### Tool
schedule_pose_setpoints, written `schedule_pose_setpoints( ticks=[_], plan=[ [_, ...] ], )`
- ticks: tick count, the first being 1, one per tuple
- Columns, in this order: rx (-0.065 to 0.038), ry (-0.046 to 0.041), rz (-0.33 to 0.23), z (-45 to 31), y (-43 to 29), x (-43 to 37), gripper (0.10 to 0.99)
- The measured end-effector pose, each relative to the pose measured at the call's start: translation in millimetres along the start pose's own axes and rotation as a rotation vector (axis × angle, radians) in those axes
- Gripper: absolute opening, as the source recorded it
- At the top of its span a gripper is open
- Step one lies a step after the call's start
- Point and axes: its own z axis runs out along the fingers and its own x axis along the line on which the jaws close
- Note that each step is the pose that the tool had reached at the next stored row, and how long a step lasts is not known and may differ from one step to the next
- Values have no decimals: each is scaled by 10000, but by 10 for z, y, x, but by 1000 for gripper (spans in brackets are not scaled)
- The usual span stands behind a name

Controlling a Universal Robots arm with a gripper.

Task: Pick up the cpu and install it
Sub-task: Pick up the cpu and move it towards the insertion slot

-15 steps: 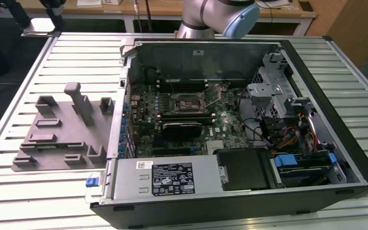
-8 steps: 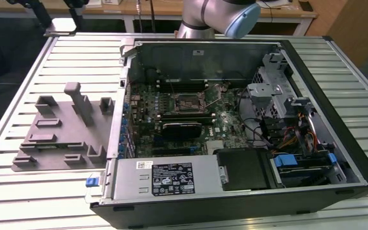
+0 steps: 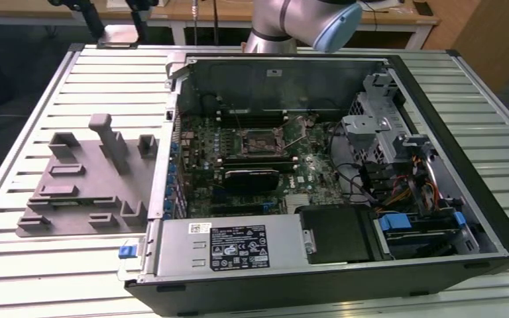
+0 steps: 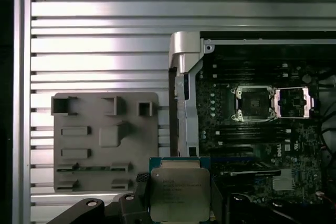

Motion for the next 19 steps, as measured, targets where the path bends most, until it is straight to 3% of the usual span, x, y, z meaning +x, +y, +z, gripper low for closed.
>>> schedule_pose_setpoints(
  ticks=[19],
  plan=[
    [0, 0, 1, 33, 74, -862, 545]
  ],
)
